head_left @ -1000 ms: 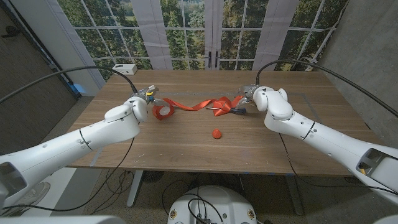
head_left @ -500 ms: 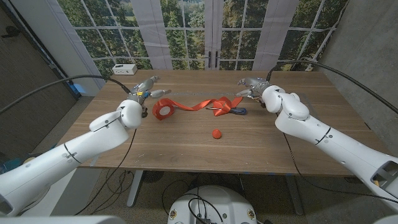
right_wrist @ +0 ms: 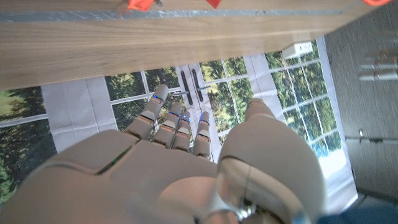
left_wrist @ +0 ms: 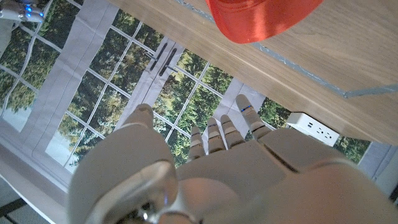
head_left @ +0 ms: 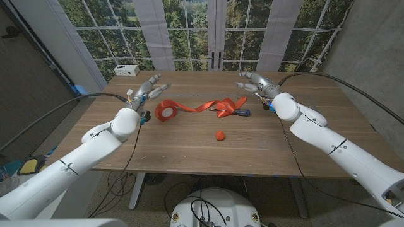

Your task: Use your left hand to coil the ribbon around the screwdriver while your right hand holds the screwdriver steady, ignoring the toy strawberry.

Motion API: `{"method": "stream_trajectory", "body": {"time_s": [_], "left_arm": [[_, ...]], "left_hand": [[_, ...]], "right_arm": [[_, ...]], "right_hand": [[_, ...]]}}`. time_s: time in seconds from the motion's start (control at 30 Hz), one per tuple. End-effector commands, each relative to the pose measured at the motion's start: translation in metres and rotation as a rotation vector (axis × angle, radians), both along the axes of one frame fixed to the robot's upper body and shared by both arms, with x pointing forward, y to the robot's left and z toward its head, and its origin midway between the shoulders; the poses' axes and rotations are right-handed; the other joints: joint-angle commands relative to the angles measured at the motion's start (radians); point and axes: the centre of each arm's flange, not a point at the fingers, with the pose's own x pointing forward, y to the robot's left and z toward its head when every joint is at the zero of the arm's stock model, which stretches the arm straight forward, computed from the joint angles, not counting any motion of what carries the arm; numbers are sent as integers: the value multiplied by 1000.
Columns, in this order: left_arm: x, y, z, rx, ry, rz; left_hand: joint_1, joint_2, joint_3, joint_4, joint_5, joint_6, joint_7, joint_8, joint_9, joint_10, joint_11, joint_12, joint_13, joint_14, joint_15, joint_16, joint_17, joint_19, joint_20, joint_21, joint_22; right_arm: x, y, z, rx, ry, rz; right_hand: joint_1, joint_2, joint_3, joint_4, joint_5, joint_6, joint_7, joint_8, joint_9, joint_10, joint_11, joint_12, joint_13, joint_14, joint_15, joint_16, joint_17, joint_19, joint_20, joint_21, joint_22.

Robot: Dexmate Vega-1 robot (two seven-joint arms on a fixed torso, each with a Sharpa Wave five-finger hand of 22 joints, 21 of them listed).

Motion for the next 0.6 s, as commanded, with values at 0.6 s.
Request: {"method": "stream_trajectory", "body": {"time_s": [0.6], "left_arm": [[16,28,-7,-216,-66,-360]], "left_hand": [[-162,0,-34,110,35,-39,31,-2,-2,-36,-10,2,-5,-41,-10,6,-4,1,-54,-47,3]], "right_arm": [[-10,-24,-41,587,-134,242]], "right_hand": [[-188,10,-57,70,-21,-15,28,3,-1,6,51,15,-20,8,18,22,-41,57,-23,-29,3]]}}
